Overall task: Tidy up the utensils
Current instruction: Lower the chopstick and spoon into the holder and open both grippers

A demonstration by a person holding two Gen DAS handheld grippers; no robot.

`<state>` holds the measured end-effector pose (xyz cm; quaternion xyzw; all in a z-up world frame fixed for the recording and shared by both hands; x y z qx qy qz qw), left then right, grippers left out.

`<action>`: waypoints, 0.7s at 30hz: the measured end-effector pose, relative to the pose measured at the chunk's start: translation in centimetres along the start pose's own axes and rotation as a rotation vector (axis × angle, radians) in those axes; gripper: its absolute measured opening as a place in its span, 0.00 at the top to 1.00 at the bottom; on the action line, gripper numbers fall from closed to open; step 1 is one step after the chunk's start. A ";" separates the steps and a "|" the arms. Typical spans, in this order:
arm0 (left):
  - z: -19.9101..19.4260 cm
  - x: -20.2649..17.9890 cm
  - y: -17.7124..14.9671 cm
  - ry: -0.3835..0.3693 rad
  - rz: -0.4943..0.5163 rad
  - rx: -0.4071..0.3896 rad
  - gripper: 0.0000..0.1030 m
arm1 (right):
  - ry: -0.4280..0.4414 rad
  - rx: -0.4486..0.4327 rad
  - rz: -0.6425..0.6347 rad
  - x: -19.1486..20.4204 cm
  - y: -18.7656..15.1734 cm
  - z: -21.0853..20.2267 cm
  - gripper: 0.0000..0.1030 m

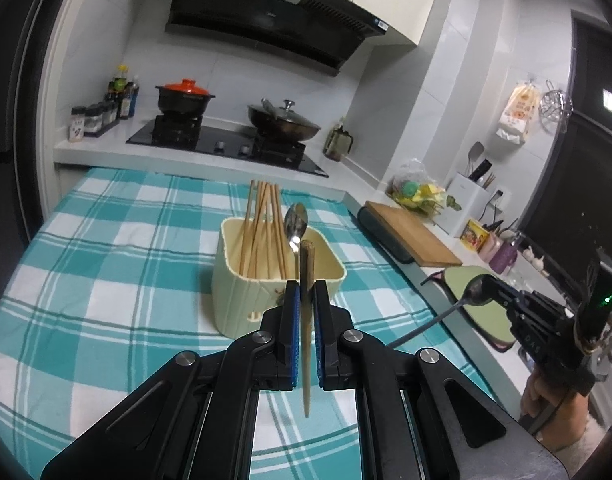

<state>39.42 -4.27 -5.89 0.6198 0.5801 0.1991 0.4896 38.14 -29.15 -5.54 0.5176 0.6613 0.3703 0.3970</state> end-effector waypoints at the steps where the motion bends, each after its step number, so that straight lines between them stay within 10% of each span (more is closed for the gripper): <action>1: -0.4 -0.2 1.0 -0.005 0.004 -0.010 0.96 | 0.002 -0.005 -0.004 0.0 0.7 0.1 0.96; 12: 0.8 -0.3 14.6 0.015 0.036 -0.126 0.96 | 0.006 -0.107 -0.144 1.2 11.6 4.3 0.96; 21: 11.0 1.1 13.6 0.097 0.097 0.007 0.96 | 0.124 0.040 -0.369 6.1 12.4 14.4 0.96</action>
Point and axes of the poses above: each gripper's, at about its wrist camera, not at the fingertips, and z roughly the way its jaws point, x to its left, y to its top, the point moved 8 cm from there along z, roughly the way its jaws point, and after that the axes turned 2 degrees about y, right-handed, at the moved point
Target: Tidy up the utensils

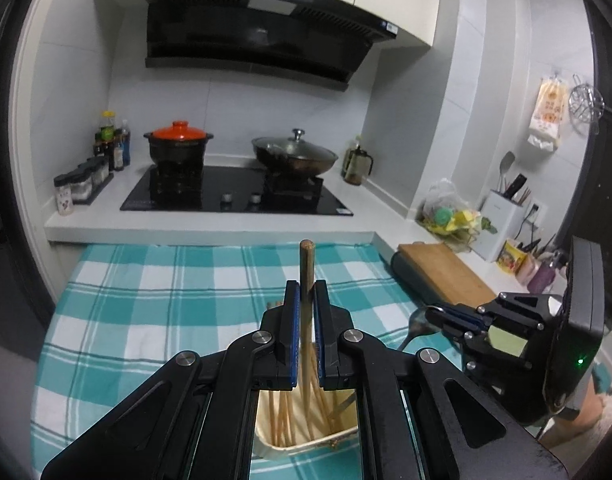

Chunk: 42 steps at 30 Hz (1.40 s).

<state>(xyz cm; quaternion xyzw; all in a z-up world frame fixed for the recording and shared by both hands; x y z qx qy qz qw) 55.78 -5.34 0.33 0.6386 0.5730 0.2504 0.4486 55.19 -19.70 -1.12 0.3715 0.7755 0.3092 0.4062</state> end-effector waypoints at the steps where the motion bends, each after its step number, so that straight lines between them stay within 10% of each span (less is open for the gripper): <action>1: 1.1 0.1 -0.6 0.002 0.000 0.022 0.96 | 0.030 0.022 -0.014 0.6 -0.3 1.1 0.96; 11: 8.2 1.3 -5.7 0.024 -0.007 0.193 0.95 | 0.319 0.188 0.149 4.6 -3.2 8.3 0.93; 14: 9.2 1.7 -6.5 0.043 -0.006 0.235 0.89 | 0.321 0.207 0.175 4.7 -3.4 9.5 0.79; 18: 8.4 2.5 -6.5 0.072 -0.022 0.215 0.42 | 0.330 0.188 0.275 3.3 -2.9 9.3 0.57; 25: 2.8 2.4 -5.2 0.158 0.039 0.091 0.05 | 0.273 0.139 0.384 -0.1 -2.1 5.0 0.47; 30: -3.1 1.6 -7.0 0.304 0.082 -0.026 0.00 | 0.228 0.102 0.488 -0.9 -3.4 0.0 0.26; 42: -10.4 -0.5 -14.1 0.357 0.052 0.013 0.00 | 0.151 0.083 0.562 4.5 -8.9 -8.9 0.18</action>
Point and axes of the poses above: each gripper's, at about its wrist camera, not at the fingertips, and z roughly the way its jaws point, x to its left, y to its top, the point moved 8 cm from there along z, roughly the way its jaws point, and after that the axes turned 2 degrees about y, right-handed, at the moved point
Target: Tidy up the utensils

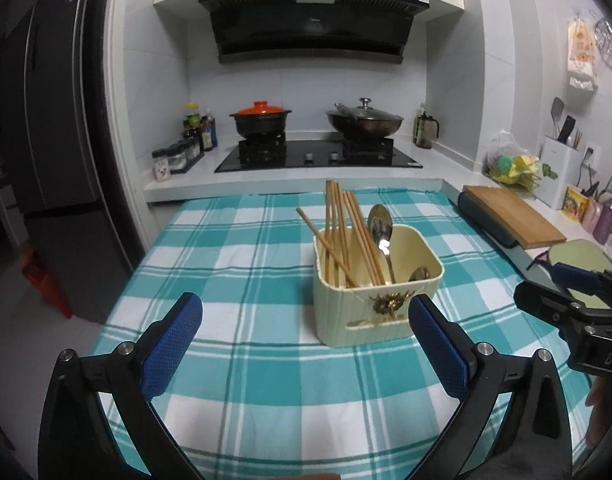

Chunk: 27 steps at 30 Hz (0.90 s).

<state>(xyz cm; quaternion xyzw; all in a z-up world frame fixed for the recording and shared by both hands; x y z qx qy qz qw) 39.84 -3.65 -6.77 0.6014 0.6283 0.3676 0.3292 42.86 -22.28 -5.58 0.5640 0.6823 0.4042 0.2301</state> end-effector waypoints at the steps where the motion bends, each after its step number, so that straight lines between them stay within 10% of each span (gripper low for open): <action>1: -0.3 0.1 -0.4 0.001 -0.001 0.007 0.00 | -0.006 0.001 0.001 0.3 -0.5 -0.4 0.17; 27: -5.6 1.4 -0.9 0.036 -0.022 0.046 0.00 | -0.055 -0.055 0.002 4.2 -1.8 -7.6 0.16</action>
Point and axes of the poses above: each gripper's, at about its wrist camera, not at the fingertips, and z roughly the way its jaws point, x to its left, y to its top, the point moved 8 cm from there along z, roughly the way its jaws point, and after that the axes turned 2 degrees about y, right-handed, at the moved point
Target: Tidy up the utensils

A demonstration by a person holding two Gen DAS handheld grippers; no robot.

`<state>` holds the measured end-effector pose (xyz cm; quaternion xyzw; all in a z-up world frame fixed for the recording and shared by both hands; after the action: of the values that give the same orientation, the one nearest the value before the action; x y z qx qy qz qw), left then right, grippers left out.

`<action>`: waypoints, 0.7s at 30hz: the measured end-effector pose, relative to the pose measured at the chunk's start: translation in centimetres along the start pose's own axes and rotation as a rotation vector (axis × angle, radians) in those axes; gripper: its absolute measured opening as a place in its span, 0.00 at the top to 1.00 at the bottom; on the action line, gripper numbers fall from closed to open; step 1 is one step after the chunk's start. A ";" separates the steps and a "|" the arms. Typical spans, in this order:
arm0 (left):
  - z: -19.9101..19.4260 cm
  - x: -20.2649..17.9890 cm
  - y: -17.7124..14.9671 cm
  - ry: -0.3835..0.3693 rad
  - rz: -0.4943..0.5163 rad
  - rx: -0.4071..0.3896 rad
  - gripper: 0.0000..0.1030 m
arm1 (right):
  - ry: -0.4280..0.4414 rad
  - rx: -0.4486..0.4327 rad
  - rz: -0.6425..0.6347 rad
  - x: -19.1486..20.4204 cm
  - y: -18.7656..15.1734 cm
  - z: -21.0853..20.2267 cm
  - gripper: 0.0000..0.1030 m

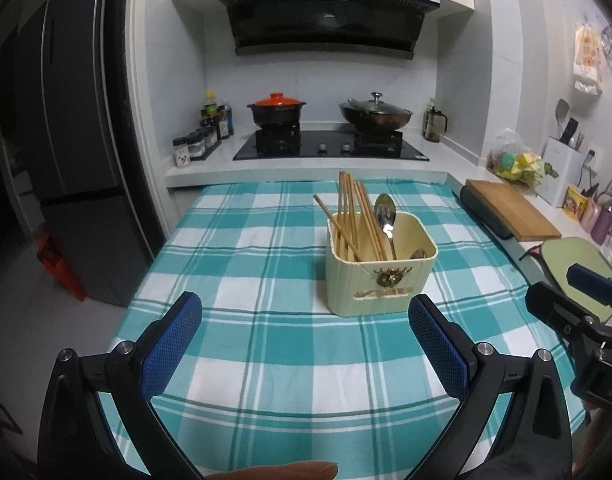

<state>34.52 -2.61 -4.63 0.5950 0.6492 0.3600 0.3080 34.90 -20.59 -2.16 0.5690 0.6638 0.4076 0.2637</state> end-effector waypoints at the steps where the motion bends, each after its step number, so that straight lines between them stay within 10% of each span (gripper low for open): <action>1: 0.0 0.0 0.0 0.003 0.002 0.000 0.00 | 0.003 0.003 -0.001 0.1 -0.1 0.0 0.16; 21: -0.6 0.0 -0.2 0.008 0.012 0.005 0.00 | -0.003 0.008 -0.029 1.2 -0.4 -0.7 0.16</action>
<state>33.95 -2.69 -4.48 0.5981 0.6479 0.3626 0.3018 33.87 -19.64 -2.04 0.5610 0.6732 0.4003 0.2681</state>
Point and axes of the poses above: each gripper's, at about its wrist camera, not at the fingertips, and z roughly the way its jaws point, x to its left, y to its top, the point moved 8 cm from there along z, roughly the way its jaws point, and after that the axes turned 2 degrees about y, right-handed, at the moved point
